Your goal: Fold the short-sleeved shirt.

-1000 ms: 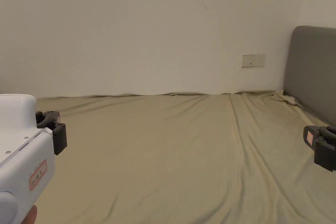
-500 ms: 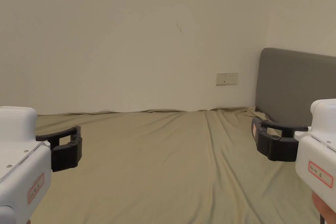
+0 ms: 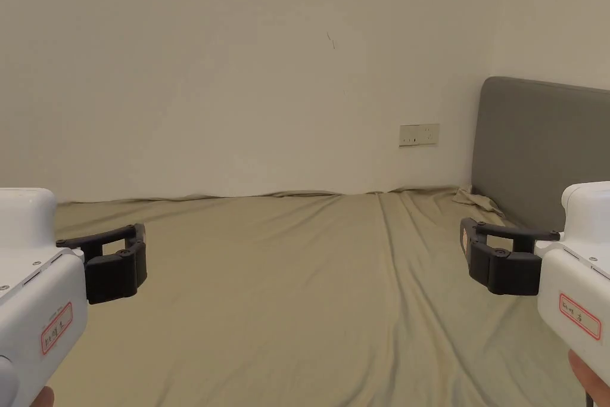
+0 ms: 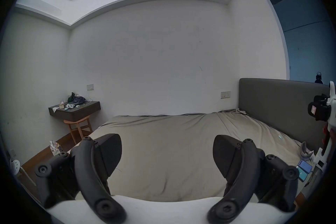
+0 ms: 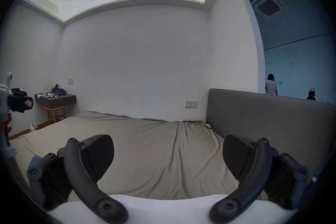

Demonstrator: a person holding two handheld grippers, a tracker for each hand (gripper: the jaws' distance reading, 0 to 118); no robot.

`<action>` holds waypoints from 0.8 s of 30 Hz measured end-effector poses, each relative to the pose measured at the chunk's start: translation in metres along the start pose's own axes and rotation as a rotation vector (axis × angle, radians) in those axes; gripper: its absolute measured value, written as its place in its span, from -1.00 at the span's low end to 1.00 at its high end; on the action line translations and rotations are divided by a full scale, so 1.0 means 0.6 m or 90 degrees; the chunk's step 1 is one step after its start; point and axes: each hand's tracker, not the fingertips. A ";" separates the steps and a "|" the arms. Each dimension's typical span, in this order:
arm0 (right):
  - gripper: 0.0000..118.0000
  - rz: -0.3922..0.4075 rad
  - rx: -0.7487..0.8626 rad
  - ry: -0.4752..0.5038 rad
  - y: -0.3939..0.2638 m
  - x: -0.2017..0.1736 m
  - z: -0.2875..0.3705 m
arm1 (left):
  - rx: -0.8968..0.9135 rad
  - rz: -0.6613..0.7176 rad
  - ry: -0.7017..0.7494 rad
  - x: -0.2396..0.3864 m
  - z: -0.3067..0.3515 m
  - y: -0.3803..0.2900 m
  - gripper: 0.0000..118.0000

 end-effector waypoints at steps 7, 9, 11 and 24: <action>1.00 0.011 0.001 -0.003 -0.002 -0.004 -0.004 | -0.008 0.007 0.006 -0.003 -0.004 -0.005 0.86; 1.00 0.009 -0.001 -0.002 -0.002 -0.004 -0.004 | -0.008 0.008 0.009 -0.006 -0.006 -0.005 0.86; 1.00 0.009 -0.002 -0.003 -0.003 -0.005 -0.005 | -0.006 0.008 0.012 -0.011 -0.008 -0.007 0.86; 1.00 0.005 -0.007 0.004 -0.007 -0.009 -0.010 | 0.005 0.021 0.023 -0.017 -0.004 -0.001 0.86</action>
